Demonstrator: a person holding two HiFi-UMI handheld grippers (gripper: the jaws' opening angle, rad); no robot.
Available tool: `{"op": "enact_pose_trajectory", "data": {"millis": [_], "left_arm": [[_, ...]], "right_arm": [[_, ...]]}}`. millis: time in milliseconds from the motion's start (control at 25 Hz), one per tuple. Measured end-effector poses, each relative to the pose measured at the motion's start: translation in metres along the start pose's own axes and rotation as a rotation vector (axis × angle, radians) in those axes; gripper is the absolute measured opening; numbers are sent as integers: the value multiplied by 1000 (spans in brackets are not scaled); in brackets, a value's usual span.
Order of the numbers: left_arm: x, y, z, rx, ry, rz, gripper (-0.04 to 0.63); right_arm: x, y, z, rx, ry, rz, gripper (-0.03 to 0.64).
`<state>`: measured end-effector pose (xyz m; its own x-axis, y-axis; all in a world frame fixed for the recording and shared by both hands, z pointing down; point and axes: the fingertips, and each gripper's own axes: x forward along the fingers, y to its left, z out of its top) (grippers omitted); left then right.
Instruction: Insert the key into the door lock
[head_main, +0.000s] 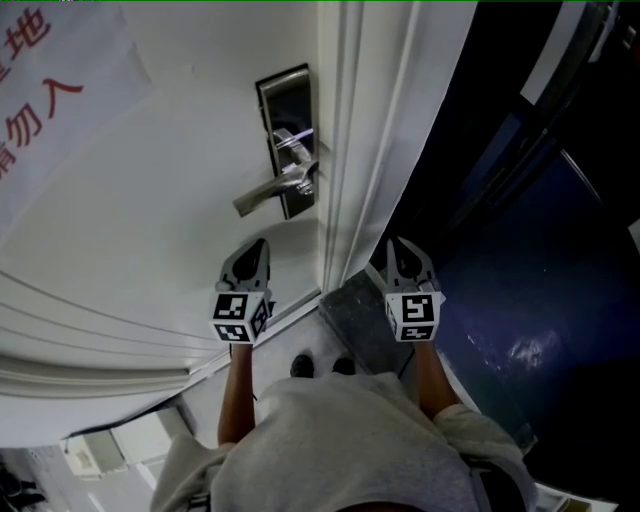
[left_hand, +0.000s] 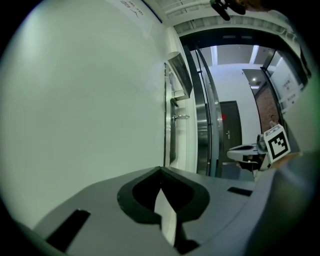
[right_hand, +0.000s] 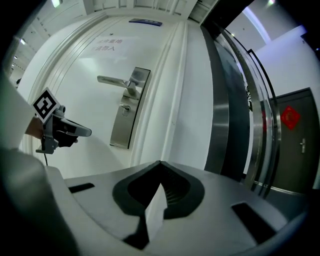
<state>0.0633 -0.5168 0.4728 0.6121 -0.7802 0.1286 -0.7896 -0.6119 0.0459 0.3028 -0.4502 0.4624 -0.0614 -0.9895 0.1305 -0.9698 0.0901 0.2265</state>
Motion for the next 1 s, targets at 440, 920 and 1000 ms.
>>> {"op": "enact_pose_trajectory", "data": {"millis": [440, 920, 1000], "left_arm": [[0, -2, -3, 1, 7, -4, 17], [1, 0, -3, 1, 9, -4, 17], [1, 0, -3, 2, 11, -5, 17]], "right_arm": [[3, 4, 0, 21, 2, 7, 21], [9, 11, 0, 17, 2, 28, 21], [10, 12, 0, 16, 3, 32, 21]]}}
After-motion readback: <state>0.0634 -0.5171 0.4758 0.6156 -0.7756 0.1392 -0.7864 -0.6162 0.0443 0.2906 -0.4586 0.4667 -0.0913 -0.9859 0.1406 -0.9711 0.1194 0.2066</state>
